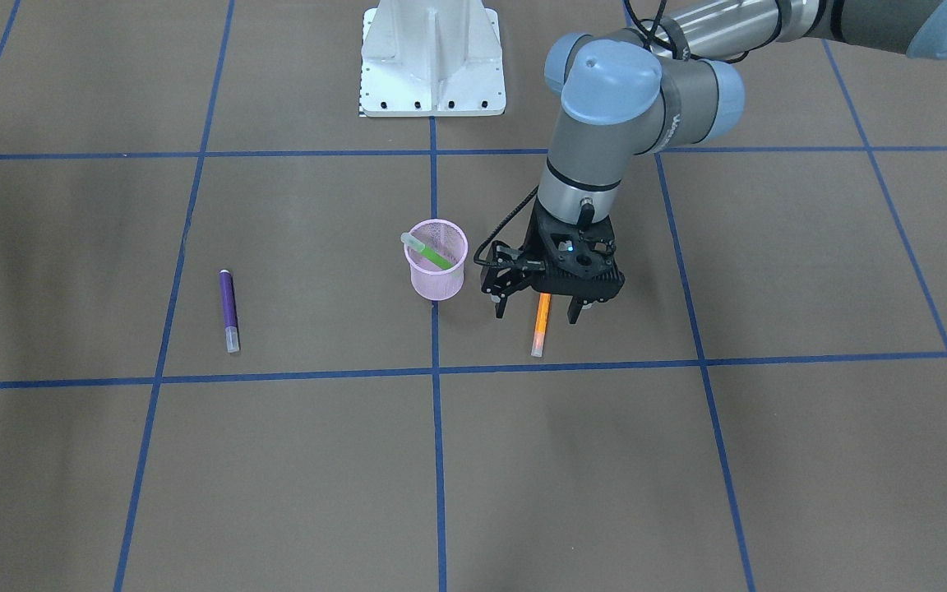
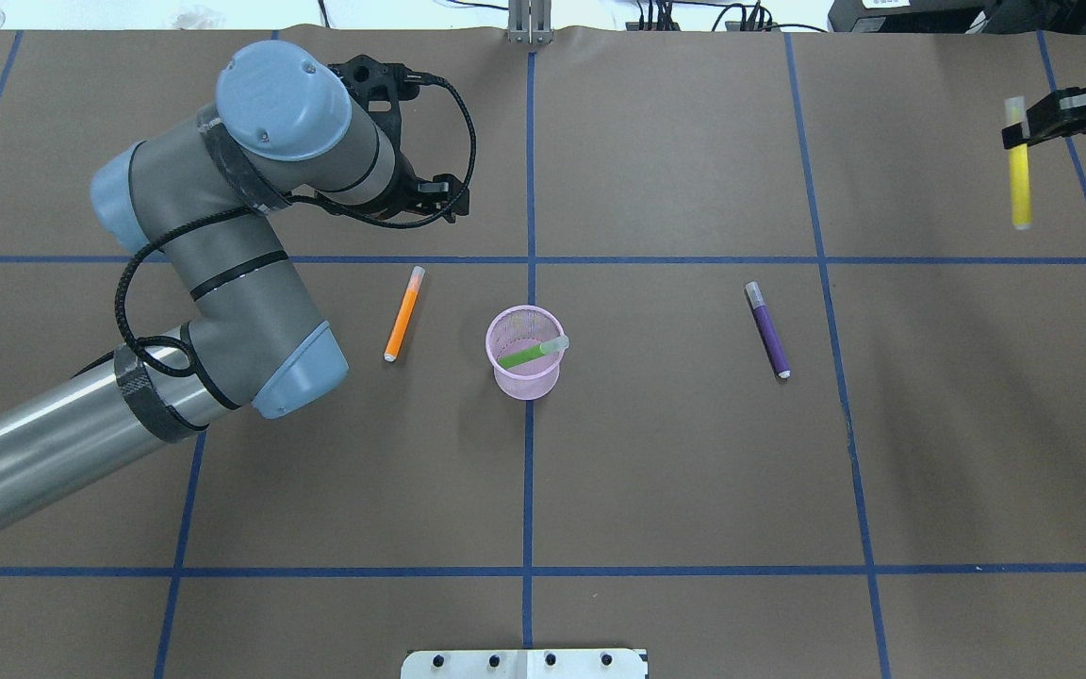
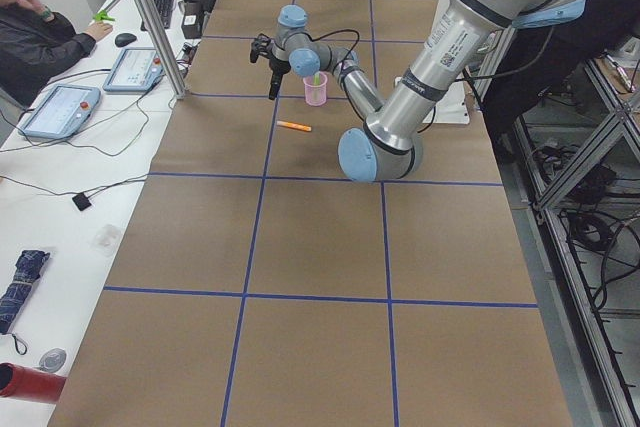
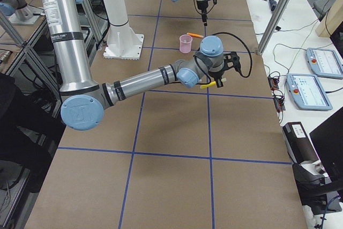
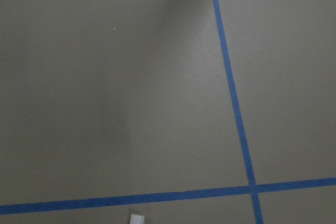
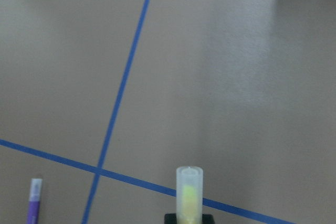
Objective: Collect pens into pen holder
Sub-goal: 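Carry yellow marker toward cup with right gripper while left grasps orange marker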
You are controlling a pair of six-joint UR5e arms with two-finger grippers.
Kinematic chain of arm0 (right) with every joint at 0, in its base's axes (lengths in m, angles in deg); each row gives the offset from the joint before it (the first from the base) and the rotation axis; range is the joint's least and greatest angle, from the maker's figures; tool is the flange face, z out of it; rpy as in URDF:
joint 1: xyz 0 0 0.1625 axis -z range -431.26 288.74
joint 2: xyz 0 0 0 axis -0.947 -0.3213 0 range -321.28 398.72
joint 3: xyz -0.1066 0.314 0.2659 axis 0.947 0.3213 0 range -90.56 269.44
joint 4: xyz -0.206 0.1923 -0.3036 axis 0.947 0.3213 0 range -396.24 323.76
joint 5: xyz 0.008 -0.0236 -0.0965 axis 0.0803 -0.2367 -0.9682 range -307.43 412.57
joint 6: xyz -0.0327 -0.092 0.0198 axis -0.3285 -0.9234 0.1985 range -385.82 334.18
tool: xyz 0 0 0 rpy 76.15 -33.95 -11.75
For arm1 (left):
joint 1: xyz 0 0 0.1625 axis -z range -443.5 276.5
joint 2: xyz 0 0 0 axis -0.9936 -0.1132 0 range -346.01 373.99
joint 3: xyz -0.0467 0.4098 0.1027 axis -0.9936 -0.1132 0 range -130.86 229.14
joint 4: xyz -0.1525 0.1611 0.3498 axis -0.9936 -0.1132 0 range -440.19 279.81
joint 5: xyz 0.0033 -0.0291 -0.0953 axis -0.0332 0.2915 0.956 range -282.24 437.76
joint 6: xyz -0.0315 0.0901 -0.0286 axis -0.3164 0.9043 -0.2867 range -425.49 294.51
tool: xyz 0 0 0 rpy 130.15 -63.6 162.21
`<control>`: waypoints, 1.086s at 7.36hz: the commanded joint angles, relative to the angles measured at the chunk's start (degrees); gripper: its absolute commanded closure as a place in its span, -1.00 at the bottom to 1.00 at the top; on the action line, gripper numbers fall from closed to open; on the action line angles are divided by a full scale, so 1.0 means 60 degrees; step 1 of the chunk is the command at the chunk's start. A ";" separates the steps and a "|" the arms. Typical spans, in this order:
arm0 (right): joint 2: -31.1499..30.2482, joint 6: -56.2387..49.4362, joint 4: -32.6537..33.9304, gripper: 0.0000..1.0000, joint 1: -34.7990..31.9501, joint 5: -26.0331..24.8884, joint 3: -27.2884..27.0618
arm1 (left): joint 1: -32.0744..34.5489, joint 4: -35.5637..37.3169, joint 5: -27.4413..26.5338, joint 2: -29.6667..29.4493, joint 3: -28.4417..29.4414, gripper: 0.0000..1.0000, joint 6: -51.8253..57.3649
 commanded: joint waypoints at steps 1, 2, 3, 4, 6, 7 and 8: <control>0.0519 0.1646 -0.0046 1.00 0.1309 -0.1181 -0.0920 | -0.0016 -0.0041 0.0533 -0.0041 0.0621 -0.97 0.0027; 0.0652 0.2058 -0.0583 1.00 0.1938 -0.1956 -0.1025 | -0.0031 -0.0070 0.0696 -0.0070 0.0899 -0.97 0.0158; 0.0653 0.2599 -0.1444 1.00 0.2481 -0.2587 -0.0997 | -0.0046 -0.0085 0.0755 -0.0071 0.1178 -0.96 0.0594; 0.0667 0.2938 -0.1931 1.00 0.2893 -0.2985 -0.0982 | -0.0046 -0.0085 0.0785 -0.0071 0.1369 -0.96 0.0975; 0.0726 0.2912 -0.2678 1.00 0.3436 -0.3237 -0.0895 | -0.0060 -0.0114 0.1019 -0.0100 0.1765 -0.93 0.1359; 0.0726 0.2926 -0.3017 1.00 0.3830 -0.3717 -0.0865 | -0.0147 -0.0114 0.1020 -0.0202 0.1897 -0.89 0.1360; 0.0813 0.2912 -0.3078 1.00 0.4139 -0.4070 -0.0850 | -0.0250 -0.0129 0.1020 -0.0232 0.1971 -0.86 0.1360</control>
